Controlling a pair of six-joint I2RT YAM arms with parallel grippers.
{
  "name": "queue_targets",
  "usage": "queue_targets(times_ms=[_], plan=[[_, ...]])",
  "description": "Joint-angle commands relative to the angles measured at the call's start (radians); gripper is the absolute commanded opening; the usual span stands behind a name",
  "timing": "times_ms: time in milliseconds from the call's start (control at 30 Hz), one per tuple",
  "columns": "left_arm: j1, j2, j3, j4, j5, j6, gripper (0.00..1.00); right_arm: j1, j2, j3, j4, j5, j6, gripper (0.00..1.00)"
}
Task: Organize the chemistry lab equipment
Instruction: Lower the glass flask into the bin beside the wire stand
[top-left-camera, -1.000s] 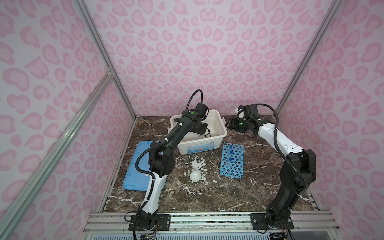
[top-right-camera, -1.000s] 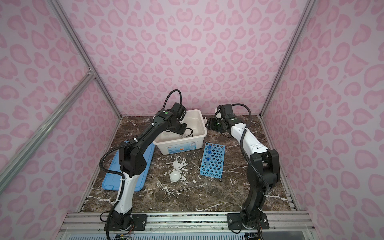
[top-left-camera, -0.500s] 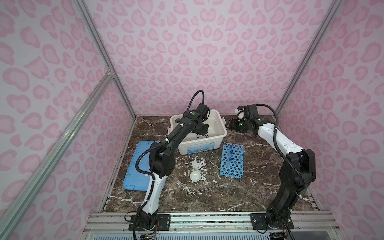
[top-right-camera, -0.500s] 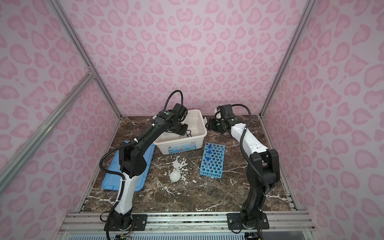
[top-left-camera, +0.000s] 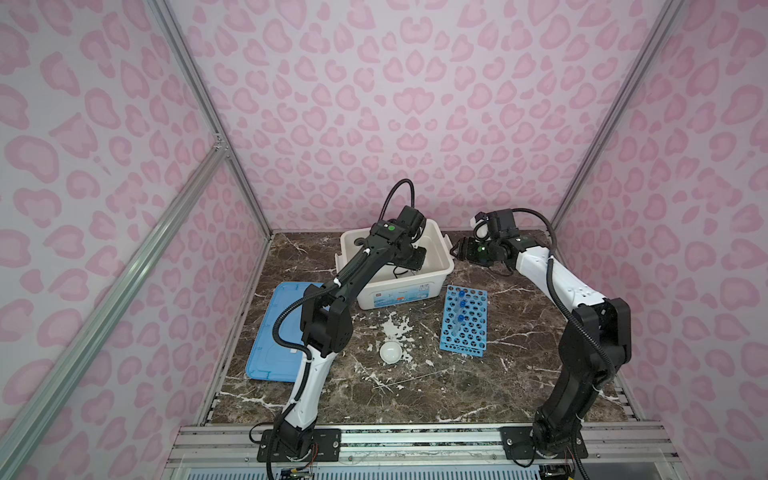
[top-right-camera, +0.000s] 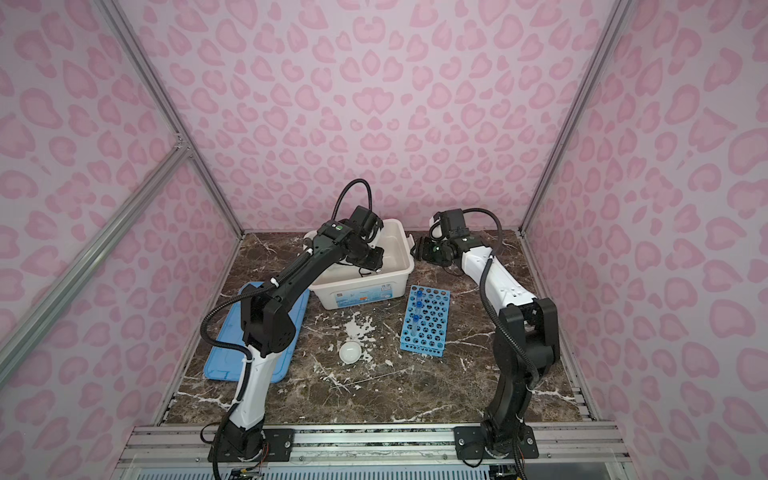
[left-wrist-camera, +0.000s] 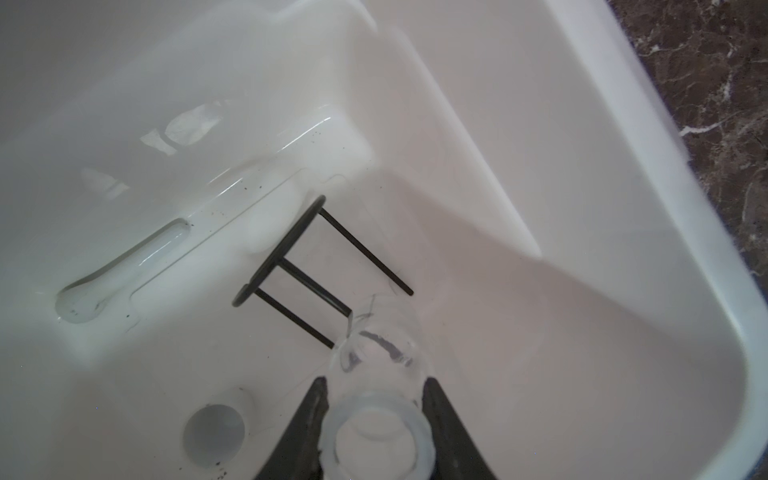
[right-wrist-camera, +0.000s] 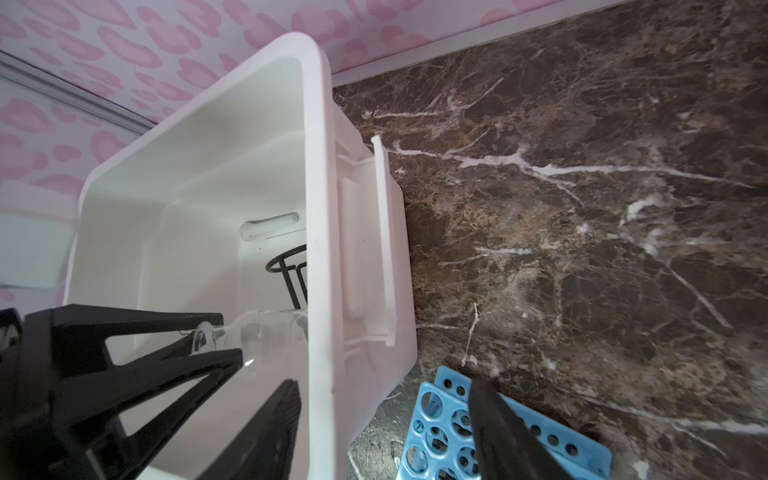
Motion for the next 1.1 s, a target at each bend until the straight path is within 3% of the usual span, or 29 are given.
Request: queue_targets(times_ms=[0,267,1067], plan=[[-0.003,0.021,0.013,-0.009,0.018,0.009,0.16,0.000,-0.001,-0.009,-0.003,-0.001,-0.004,0.66],[-0.026,0.024,0.014,0.035,0.070,-0.015,0.15,0.001,-0.001,-0.013,-0.001,-0.002,0.000,0.66],[-0.068,0.120,0.049,0.014,0.000,-0.040,0.15,0.002,0.001,-0.015,-0.010,-0.012,-0.005,0.66]])
